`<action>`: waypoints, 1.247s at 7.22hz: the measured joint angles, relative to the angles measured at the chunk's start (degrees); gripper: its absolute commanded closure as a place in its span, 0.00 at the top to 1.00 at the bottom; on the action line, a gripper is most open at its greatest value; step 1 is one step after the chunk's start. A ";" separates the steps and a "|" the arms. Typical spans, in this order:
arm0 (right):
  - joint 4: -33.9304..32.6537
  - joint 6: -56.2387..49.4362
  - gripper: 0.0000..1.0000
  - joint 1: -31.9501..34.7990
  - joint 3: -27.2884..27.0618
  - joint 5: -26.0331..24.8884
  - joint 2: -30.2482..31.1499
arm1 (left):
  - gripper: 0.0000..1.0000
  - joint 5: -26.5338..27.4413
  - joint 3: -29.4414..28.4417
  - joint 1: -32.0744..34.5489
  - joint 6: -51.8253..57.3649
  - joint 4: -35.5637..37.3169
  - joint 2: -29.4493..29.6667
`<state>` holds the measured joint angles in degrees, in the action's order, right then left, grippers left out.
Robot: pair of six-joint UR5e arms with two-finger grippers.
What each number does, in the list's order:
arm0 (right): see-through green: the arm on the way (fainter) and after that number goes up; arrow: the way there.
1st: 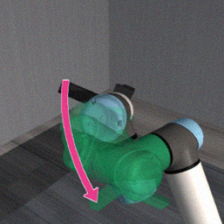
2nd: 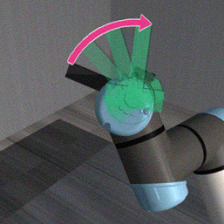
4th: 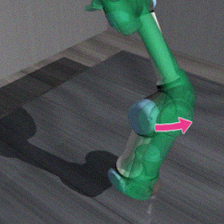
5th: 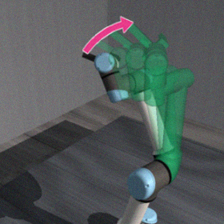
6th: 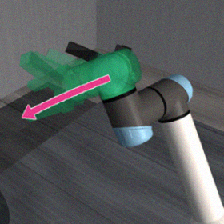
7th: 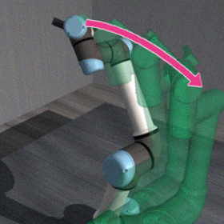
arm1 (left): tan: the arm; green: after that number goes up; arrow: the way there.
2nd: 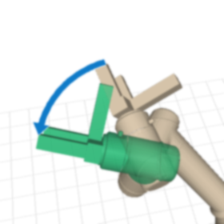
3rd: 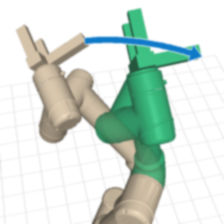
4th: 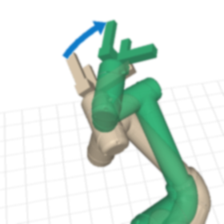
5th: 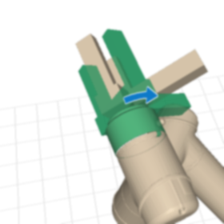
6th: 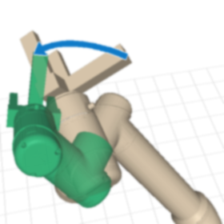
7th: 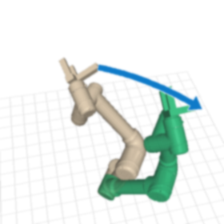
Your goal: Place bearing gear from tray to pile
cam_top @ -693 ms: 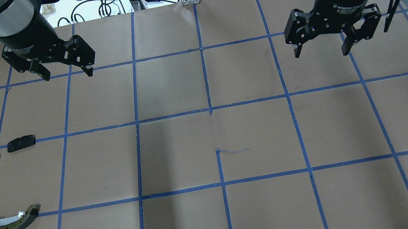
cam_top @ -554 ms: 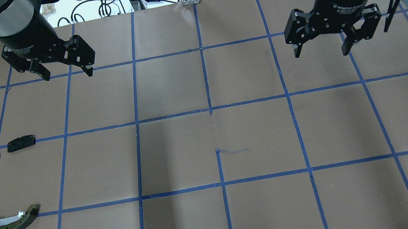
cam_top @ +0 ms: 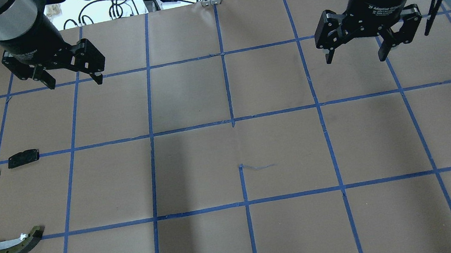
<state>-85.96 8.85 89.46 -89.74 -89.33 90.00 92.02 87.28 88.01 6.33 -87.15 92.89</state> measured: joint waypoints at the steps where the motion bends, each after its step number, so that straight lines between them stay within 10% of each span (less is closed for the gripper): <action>1: 0.05 0.02 1.00 -0.04 0.00 0.11 0.00 | 1.00 0.00 0.00 0.00 0.00 -0.02 0.01; 9: 0.04 0.09 1.00 -0.13 -0.78 -0.19 -0.05 | 1.00 0.00 0.00 0.00 -0.02 -0.03 -0.03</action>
<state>-85.92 8.94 89.33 -90.52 -89.52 89.95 92.02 87.28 88.01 6.31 -87.18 92.86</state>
